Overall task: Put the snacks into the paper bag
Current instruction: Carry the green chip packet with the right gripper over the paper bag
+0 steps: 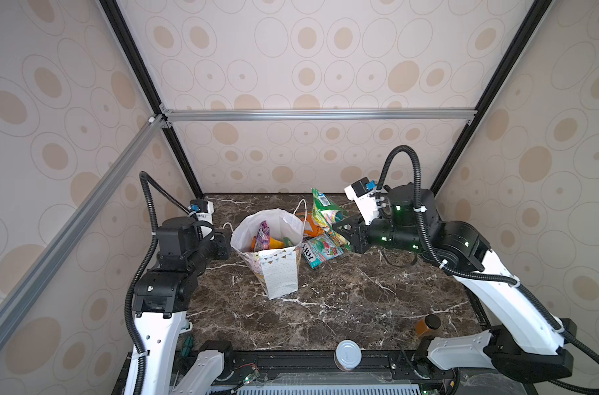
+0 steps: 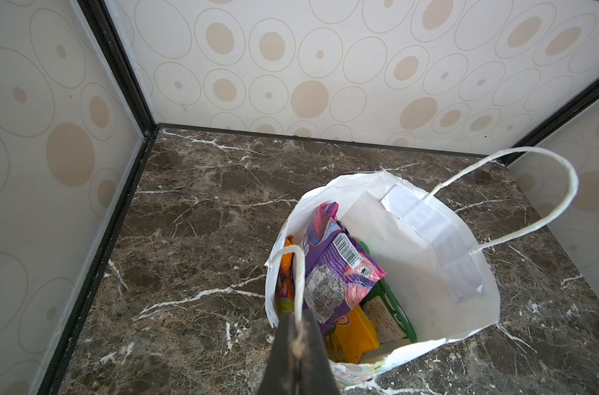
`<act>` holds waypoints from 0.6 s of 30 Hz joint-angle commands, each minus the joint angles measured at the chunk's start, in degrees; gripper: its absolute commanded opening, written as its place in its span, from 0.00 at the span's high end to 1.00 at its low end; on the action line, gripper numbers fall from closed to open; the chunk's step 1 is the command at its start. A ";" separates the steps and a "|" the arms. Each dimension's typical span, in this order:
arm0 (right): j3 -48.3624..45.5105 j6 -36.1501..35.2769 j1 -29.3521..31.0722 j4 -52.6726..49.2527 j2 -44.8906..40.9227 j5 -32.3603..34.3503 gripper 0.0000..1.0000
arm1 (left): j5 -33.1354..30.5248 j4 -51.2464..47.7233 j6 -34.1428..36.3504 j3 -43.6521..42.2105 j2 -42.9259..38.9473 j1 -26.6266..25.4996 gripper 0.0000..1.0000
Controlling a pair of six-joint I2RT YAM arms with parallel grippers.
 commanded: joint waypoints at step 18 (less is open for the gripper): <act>17.52 -4.43 9.41 4.75 14.98 -2.11 1.00 | 1.00 2.70 2.15 1.22 -1.14 0.07 1.00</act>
